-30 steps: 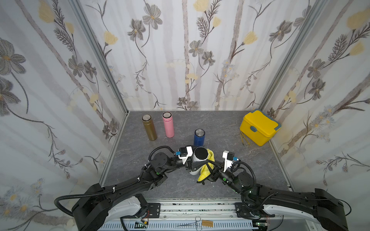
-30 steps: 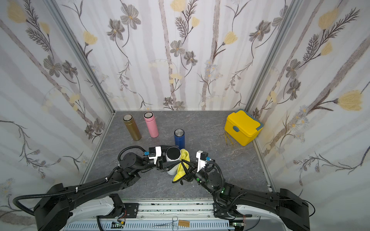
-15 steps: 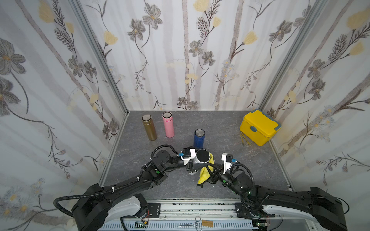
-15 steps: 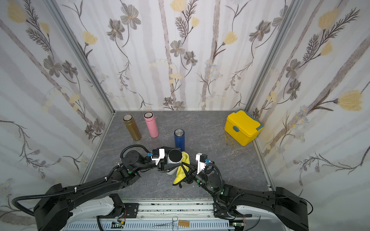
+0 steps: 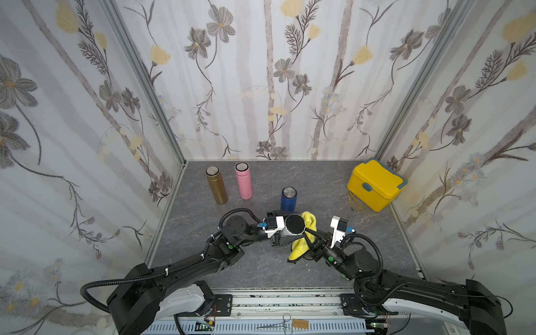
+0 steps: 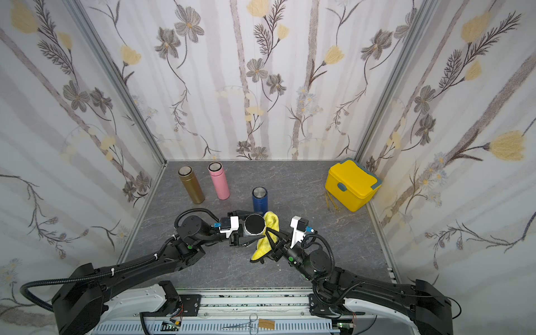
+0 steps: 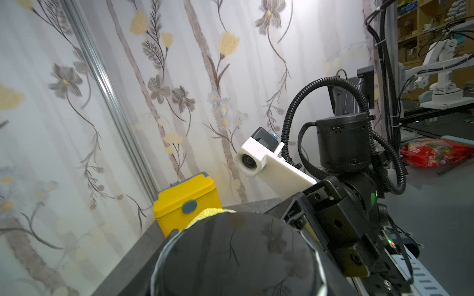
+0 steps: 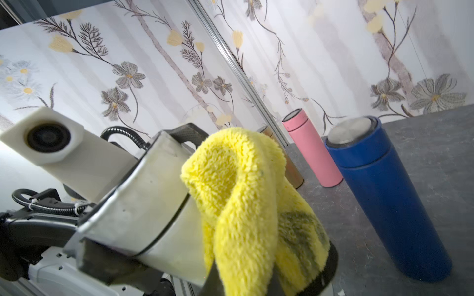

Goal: Wipe the surface of the thermos
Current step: Wipe the dirt from the surface of the thermos.

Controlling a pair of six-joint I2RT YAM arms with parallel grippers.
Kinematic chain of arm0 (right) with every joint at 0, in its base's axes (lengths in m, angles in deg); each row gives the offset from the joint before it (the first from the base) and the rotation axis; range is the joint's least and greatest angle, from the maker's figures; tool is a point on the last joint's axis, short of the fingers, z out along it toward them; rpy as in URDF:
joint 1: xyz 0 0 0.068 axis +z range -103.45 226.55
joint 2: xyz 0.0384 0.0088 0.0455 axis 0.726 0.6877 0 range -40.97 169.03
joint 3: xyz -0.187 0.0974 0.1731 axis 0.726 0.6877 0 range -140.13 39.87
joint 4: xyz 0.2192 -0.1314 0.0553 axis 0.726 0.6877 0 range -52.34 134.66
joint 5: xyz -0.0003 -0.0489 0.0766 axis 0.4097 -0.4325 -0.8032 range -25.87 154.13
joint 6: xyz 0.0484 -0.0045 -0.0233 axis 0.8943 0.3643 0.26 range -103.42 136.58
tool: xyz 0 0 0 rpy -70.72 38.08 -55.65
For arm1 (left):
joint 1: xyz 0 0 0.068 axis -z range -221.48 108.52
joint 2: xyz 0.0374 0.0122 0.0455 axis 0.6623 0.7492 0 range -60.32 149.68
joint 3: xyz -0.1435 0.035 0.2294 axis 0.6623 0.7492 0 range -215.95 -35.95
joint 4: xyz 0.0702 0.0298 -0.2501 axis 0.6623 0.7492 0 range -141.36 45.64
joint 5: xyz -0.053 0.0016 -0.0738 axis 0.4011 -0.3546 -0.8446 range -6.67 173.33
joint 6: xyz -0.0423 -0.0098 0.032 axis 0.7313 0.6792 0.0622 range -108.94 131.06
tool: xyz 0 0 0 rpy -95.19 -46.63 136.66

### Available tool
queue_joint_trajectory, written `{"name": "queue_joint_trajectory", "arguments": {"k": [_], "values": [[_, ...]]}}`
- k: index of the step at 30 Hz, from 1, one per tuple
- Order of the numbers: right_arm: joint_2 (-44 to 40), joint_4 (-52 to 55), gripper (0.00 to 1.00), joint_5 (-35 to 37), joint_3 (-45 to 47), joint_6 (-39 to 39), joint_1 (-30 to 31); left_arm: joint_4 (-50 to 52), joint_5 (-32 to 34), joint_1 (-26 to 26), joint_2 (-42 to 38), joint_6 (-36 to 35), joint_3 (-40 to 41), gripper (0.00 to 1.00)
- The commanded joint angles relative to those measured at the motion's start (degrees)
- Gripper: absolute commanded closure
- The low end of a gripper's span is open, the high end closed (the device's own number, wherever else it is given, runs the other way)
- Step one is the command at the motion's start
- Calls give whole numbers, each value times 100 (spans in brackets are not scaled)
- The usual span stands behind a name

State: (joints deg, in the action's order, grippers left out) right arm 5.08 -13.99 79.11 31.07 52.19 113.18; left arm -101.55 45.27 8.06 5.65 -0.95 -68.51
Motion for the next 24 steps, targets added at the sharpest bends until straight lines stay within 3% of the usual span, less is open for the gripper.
{"name": "queue_joint_trajectory", "arguments": {"k": [1, 11, 14, 19, 24], "values": [[86, -540, 100, -567, 418, 296, -3, -185, -340, 26, 16, -147, -72, 100], [-585, 968, 100, -975, -1040, -263, -14, -167, -434, 23, 175, -106, -177, 100], [-433, 783, 100, -970, -876, -193, -7, -150, -353, 21, 188, -118, -202, 100], [-262, -356, 100, -615, 313, 150, -27, -52, -386, 17, 206, -211, -203, 100], [-472, 261, 100, -641, -93, -36, -55, -57, -391, 15, 276, -293, -251, 100]]}}
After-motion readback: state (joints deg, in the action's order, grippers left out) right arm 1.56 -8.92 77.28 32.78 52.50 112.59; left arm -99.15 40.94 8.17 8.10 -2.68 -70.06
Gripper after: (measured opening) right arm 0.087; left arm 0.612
